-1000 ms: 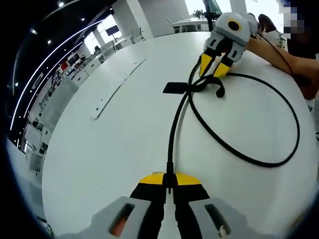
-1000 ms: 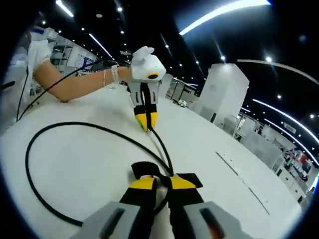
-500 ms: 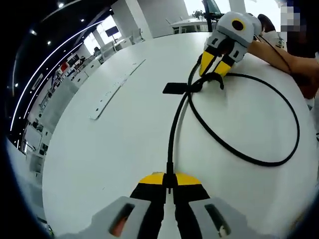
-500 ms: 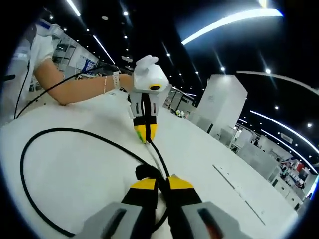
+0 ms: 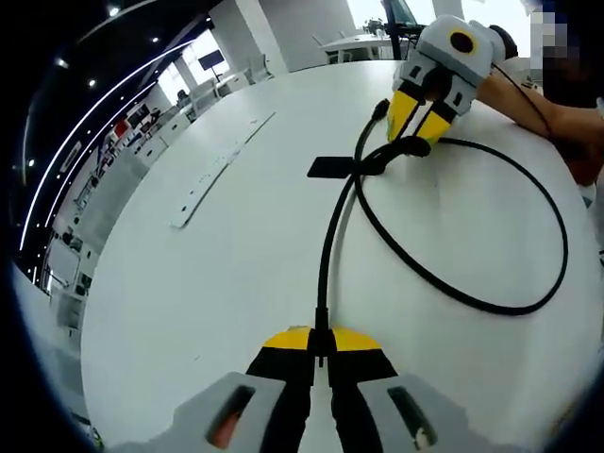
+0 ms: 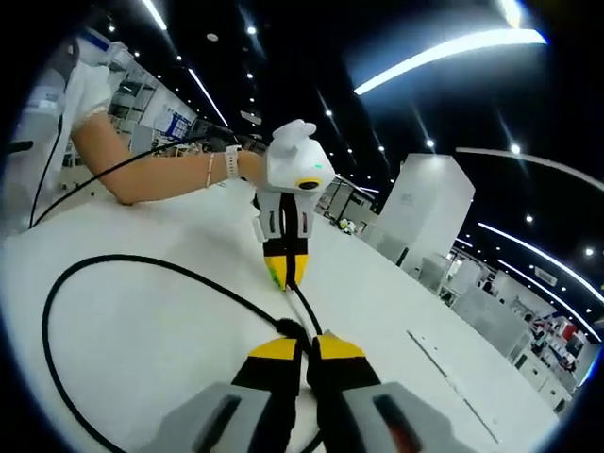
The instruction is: Find the charging cable on the desk, coil it up and secure with Velcro.
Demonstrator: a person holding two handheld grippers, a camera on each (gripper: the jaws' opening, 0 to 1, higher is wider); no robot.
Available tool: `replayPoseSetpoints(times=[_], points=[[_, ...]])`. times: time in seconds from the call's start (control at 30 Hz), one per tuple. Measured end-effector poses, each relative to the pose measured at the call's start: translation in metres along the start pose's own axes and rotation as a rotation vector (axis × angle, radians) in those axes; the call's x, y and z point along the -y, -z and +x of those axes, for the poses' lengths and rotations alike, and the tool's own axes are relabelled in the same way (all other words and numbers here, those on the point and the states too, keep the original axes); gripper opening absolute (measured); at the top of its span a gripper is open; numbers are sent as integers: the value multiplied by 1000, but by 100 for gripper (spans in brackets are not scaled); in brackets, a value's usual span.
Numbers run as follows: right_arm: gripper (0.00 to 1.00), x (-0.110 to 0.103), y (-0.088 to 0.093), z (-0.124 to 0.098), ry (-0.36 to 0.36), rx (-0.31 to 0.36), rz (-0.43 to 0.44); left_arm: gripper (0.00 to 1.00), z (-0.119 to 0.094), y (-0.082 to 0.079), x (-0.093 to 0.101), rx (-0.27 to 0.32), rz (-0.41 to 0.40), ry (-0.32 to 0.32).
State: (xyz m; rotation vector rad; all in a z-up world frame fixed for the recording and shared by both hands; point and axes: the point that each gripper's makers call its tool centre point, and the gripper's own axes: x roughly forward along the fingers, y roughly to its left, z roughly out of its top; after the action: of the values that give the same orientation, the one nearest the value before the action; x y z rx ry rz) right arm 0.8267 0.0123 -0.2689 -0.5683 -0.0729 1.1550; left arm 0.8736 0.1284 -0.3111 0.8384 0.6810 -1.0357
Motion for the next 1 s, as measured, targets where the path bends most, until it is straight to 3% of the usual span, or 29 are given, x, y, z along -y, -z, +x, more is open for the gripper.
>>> replayPoseSetpoints(times=[0.17, 0.4, 0.7, 1.0], points=[[4, 4, -7, -5, 3, 20, 6, 6, 0, 0, 0, -1, 4, -1], [3, 21, -9, -9, 61, 60, 107, 6, -1, 1, 2, 3, 34, -3], [3, 42, -2, -1, 156, 17, 106, 6, -1, 1, 2, 3, 48, -6], [3, 58, 12, 6, 192, -25, 115, 6, -1, 0, 2, 2, 53, -8]])
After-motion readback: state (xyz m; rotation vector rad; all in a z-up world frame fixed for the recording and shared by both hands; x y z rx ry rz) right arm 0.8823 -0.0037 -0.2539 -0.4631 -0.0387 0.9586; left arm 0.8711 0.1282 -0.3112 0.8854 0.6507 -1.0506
